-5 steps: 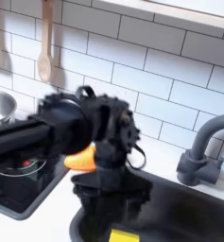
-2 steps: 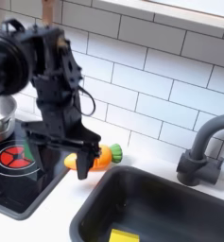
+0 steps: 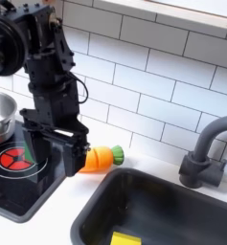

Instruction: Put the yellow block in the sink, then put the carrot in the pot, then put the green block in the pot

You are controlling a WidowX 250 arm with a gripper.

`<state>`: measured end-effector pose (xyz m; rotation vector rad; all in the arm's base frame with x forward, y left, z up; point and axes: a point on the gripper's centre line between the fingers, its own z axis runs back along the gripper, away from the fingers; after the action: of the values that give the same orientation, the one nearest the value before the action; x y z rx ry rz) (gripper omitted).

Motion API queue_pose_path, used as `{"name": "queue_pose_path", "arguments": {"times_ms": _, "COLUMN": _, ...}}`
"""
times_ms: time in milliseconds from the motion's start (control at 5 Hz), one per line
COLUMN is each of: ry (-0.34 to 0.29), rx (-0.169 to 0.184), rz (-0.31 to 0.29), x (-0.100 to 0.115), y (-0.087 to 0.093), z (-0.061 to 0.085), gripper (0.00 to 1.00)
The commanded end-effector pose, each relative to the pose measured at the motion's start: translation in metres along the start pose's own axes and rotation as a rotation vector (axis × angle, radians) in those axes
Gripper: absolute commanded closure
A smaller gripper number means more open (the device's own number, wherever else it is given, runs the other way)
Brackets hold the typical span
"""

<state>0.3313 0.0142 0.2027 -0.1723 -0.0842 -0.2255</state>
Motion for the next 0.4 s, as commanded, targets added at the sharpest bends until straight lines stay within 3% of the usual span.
{"name": "queue_pose_path", "arguments": {"times_ms": 0, "ry": 0.002, "rx": 0.001, "rz": -0.001, "x": 0.000, "y": 0.000, "z": -0.001, "gripper": 0.00}}
{"name": "queue_pose_path", "arguments": {"times_ms": 200, "ry": 0.062, "rx": 0.062, "rz": -0.208, "x": 0.012, "y": 0.012, "z": -0.003, "gripper": 0.00}}
